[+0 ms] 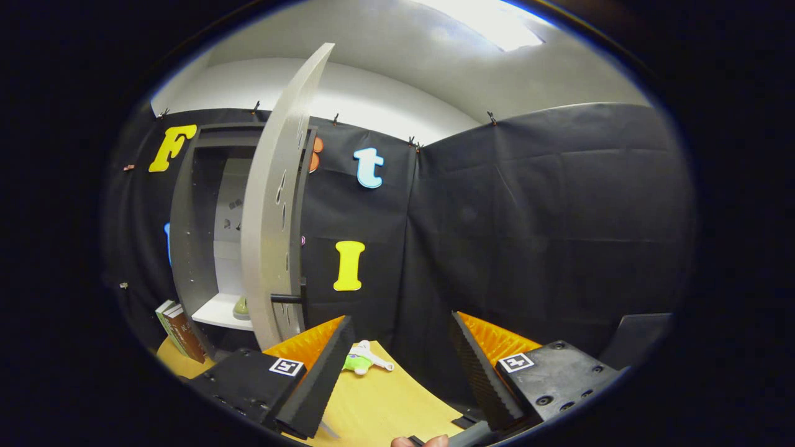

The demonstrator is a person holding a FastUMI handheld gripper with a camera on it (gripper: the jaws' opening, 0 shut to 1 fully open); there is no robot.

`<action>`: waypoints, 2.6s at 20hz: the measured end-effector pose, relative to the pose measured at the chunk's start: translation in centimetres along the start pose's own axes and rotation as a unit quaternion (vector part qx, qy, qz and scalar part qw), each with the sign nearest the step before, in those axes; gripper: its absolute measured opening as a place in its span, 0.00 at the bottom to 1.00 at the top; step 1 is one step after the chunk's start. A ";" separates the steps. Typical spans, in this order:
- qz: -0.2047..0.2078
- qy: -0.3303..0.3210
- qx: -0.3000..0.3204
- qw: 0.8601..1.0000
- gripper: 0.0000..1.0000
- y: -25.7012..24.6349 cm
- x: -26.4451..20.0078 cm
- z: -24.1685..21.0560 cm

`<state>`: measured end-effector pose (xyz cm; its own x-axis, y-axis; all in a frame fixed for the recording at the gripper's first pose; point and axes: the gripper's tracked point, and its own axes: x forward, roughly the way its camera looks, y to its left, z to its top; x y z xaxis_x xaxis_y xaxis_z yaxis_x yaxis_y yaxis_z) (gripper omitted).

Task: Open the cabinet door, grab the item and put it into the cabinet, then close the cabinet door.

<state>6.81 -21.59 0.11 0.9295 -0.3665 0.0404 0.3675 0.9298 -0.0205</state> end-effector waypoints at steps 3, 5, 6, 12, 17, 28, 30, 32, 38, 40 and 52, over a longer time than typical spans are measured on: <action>0.031 0.014 -0.003 0.999 0.98 2.0 1.3 -1.2; 0.043 0.012 -0.006 0.999 0.98 2.8 1.8 -1.3; 0.045 0.008 -0.011 0.999 0.96 3.0 1.8 -1.1; 0.070 0.022 0.022 0.997 0.96 6.2 -0.1 -1.2; 0.092 0.024 0.025 0.995 0.96 11.7 -2.2 -0.9; 0.182 0.032 0.033 0.982 0.96 23.4 -3.7 -0.9; 0.198 0.036 0.034 0.979 0.96 25.5 -3.5 -1.0; 0.224 0.043 0.036 0.973 0.96 28.3 -3.8 -1.2; 0.270 0.039 0.037 0.961 0.98 33.0 -5.3 -0.7; 0.274 0.042 0.040 0.960 0.98 34.1 -5.4 -0.8; 0.256 0.021 0.034 0.966 0.98 33.6 -6.0 0.2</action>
<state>13.55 11.87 -0.60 0.9898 0.1428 0.0023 -0.1428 0.9890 0.0375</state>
